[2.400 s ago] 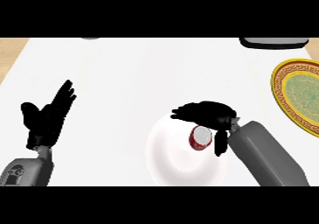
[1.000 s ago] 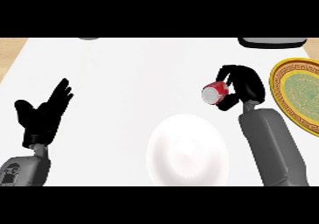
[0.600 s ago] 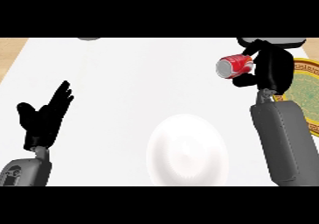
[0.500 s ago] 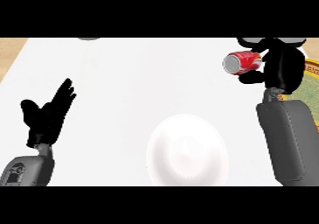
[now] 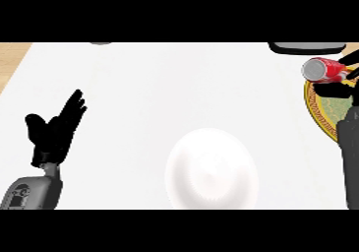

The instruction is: Pick the can from the plate and place it in the plate

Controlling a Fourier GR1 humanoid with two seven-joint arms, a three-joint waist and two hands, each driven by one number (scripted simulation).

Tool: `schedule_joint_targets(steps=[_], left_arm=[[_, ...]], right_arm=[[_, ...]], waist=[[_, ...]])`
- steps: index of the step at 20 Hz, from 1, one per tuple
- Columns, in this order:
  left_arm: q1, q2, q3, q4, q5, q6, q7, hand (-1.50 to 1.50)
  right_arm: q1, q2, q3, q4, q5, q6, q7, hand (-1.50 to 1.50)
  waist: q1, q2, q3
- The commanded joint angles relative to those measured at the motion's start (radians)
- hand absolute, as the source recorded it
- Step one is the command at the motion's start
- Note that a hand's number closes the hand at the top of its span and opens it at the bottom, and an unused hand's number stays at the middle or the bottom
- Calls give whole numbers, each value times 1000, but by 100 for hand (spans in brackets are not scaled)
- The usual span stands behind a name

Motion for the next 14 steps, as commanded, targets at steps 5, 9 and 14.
schedule_joint_targets(steps=[5, 9, 14], left_arm=[[-1, -33, -9, -5, -25, 23, 6, 0], [18, 3, 27, -29, 15, -21, 25, 0], [-15, -5, 2, -9, -16, -17, 7, 0]], right_arm=[[51, -165, -131, 209, -148, -33, -196, 150], [32, -241, -153, 380, -161, 13, -244, 150], [-44, -267, -240, 597, -288, 106, -320, 150]], waist=[[3, 1, 0], [8, 2, 1], [21, 9, 3]])
